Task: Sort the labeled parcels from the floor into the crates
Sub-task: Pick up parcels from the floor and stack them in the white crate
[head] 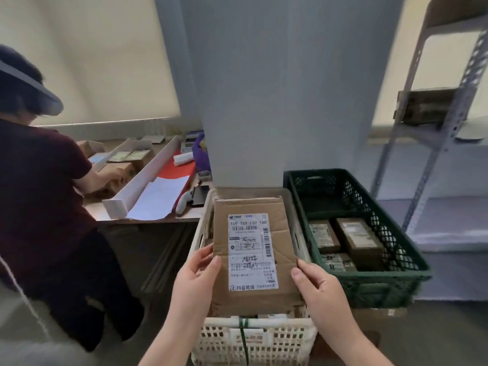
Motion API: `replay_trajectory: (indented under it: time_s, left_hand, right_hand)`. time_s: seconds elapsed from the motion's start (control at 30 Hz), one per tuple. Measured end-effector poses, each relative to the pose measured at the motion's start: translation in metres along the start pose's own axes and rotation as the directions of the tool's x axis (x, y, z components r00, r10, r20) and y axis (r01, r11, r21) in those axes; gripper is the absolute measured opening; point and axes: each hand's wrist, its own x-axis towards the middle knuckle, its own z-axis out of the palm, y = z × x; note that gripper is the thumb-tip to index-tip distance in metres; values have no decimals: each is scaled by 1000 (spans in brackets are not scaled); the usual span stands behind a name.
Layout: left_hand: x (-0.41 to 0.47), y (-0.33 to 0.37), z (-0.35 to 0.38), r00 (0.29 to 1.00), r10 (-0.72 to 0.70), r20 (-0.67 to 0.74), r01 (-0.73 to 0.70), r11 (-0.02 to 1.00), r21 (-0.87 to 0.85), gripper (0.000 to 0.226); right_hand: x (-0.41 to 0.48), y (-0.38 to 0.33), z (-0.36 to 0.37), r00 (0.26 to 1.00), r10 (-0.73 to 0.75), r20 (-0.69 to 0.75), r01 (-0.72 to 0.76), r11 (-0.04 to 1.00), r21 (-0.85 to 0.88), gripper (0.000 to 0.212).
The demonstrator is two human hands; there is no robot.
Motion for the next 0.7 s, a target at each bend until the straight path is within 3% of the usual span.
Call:
replay_trajectory:
  time_s: [0.2, 0.47, 0.7]
  left_hand:
    - [90, -19, 19, 994, -97, 56, 96, 995, 32, 18]
    - [193, -64, 70, 967, -239, 89, 230, 968, 102, 36]
    - [269, -108, 102, 951, -305, 38, 290, 932, 219, 37]
  right_hand:
    - [67, 19, 22, 995, 29, -95, -41, 990, -132, 40]
    - [163, 68, 28, 969, 208, -132, -229, 958, -174, 39]
    - [252, 115, 35, 952, 301, -56, -305, 924, -230, 35]
